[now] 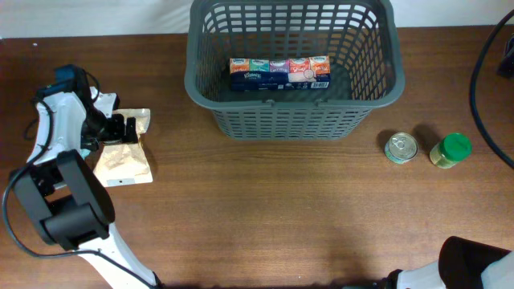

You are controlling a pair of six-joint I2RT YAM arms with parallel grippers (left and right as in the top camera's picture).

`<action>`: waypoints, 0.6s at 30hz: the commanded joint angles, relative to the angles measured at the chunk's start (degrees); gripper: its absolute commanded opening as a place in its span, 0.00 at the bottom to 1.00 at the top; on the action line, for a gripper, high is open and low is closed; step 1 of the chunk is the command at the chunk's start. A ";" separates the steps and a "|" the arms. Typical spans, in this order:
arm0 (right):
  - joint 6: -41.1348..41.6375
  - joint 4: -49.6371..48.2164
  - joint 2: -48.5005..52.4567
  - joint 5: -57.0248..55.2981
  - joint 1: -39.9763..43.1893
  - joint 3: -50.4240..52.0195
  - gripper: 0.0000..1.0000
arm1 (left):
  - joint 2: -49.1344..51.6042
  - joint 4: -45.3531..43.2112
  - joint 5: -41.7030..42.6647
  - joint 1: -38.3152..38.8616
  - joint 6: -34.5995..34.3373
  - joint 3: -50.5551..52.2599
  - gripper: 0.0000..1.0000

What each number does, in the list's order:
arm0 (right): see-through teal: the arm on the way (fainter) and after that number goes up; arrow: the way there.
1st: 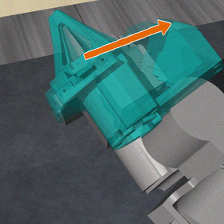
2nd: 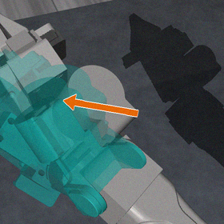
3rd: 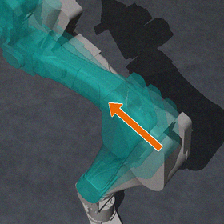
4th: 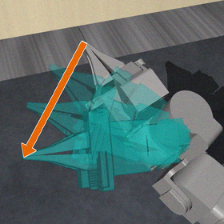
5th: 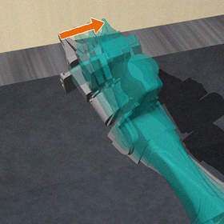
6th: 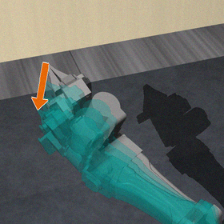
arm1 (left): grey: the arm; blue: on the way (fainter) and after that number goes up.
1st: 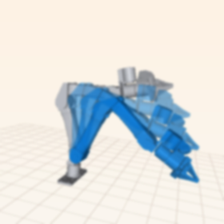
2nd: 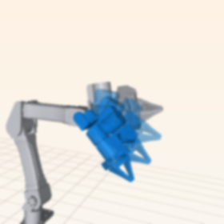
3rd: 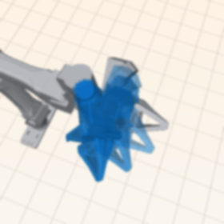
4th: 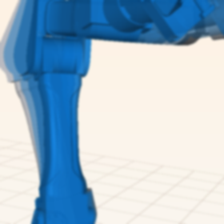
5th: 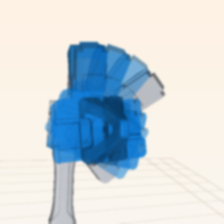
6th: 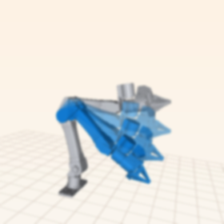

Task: Pack container
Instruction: 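Grasp the beige plastic pouch with the left gripper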

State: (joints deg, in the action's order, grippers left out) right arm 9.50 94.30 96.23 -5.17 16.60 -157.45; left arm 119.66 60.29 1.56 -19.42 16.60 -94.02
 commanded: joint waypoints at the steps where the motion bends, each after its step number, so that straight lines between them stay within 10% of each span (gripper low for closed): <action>1: 0.42 -0.20 0.33 -0.92 0.52 -0.07 0.99 | 3.37 -2.64 -0.46 -0.24 3.26 1.11 1.00; 7: 0.42 -0.20 0.33 -0.92 0.52 -0.07 0.99 | 7.54 -3.93 1.05 -0.24 2.99 1.14 0.89; 10: 0.42 -0.20 0.33 -0.92 0.52 -0.07 0.99 | 8.00 -3.80 1.05 -0.24 2.40 1.14 0.47; 12: 0.42 -0.17 0.33 -0.92 0.52 -0.07 0.99 | 7.87 -2.51 1.05 -0.24 2.12 0.83 0.02; 18: 0.42 -0.20 0.33 -0.92 0.52 -0.07 0.99 | 6.14 14.84 1.07 0.50 2.14 -17.77 0.02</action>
State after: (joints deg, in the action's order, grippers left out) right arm 9.45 94.30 96.25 -5.17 16.64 -157.45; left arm 126.74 68.99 2.39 -19.42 18.68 -98.98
